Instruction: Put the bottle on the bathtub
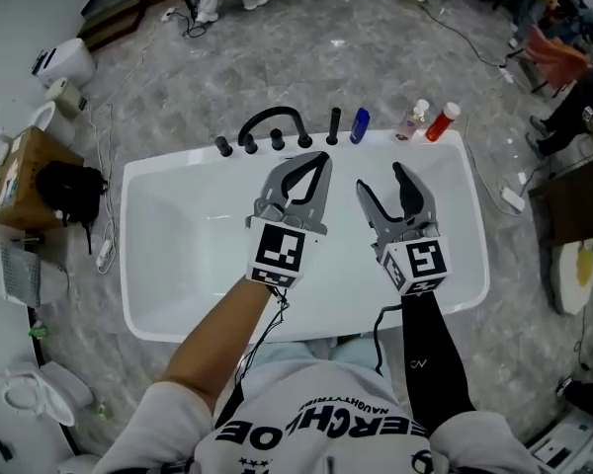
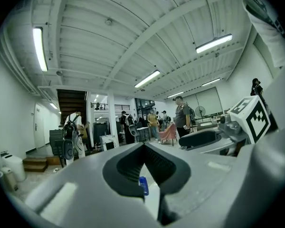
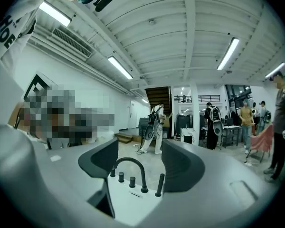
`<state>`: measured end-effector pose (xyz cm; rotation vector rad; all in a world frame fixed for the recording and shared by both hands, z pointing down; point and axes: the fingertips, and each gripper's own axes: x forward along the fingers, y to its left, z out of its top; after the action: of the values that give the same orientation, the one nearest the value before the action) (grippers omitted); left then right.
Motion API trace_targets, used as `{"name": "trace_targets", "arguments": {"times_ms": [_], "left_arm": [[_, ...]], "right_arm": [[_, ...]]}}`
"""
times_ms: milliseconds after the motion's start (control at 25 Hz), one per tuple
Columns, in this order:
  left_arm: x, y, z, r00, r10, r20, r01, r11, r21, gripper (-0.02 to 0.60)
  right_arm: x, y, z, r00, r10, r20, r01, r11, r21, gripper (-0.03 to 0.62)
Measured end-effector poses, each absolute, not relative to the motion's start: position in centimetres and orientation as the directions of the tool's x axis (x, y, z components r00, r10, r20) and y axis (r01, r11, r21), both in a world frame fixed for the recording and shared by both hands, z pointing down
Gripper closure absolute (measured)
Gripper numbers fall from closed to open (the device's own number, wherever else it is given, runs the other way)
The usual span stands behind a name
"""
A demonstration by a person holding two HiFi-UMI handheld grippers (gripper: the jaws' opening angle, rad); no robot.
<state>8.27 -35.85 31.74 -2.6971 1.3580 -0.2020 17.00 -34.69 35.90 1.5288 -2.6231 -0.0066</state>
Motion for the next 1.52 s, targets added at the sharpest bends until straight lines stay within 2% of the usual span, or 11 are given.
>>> {"name": "trace_targets", "arguments": {"times_ms": [160, 600, 640, 720, 1040, 1520], "left_arm": [[6.4, -33.4, 30.2, 0.552, -0.833, 0.041, -0.819, -0.551, -0.160, 0.580], [4.1, -29.4, 26.9, 0.550, -0.835, -0.022, -0.828, -0.542, -0.142, 0.580], [3.9, -29.2, 26.9, 0.549, -0.836, -0.021, -0.829, -0.540, -0.144, 0.580], [3.2, -28.9, 26.8, 0.546, -0.837, -0.022, -0.830, -0.537, -0.149, 0.580], [1.7, -28.5, 26.5, 0.538, -0.842, -0.031, -0.833, -0.526, -0.175, 0.580], [0.0, -27.9, 25.1, 0.517, -0.851, -0.094, -0.855, -0.507, -0.110, 0.580]], "right_arm": [[16.0, -31.6, 34.5, -0.481, -0.871, 0.094, -0.872, 0.487, 0.046, 0.276], [17.0, -28.7, 31.6, -0.439, -0.896, 0.063, -0.896, 0.441, 0.040, 0.280], [17.1, -28.5, 31.4, -0.426, -0.903, 0.060, -0.902, 0.429, 0.054, 0.330], [17.0, -28.2, 30.9, -0.399, -0.916, 0.044, -0.912, 0.402, 0.086, 0.564], [15.0, -27.9, 29.6, -0.431, -0.902, 0.014, -0.892, 0.429, 0.144, 0.565], [14.2, -27.3, 29.5, -0.442, -0.897, 0.013, -0.890, 0.440, 0.119, 0.565]]}}
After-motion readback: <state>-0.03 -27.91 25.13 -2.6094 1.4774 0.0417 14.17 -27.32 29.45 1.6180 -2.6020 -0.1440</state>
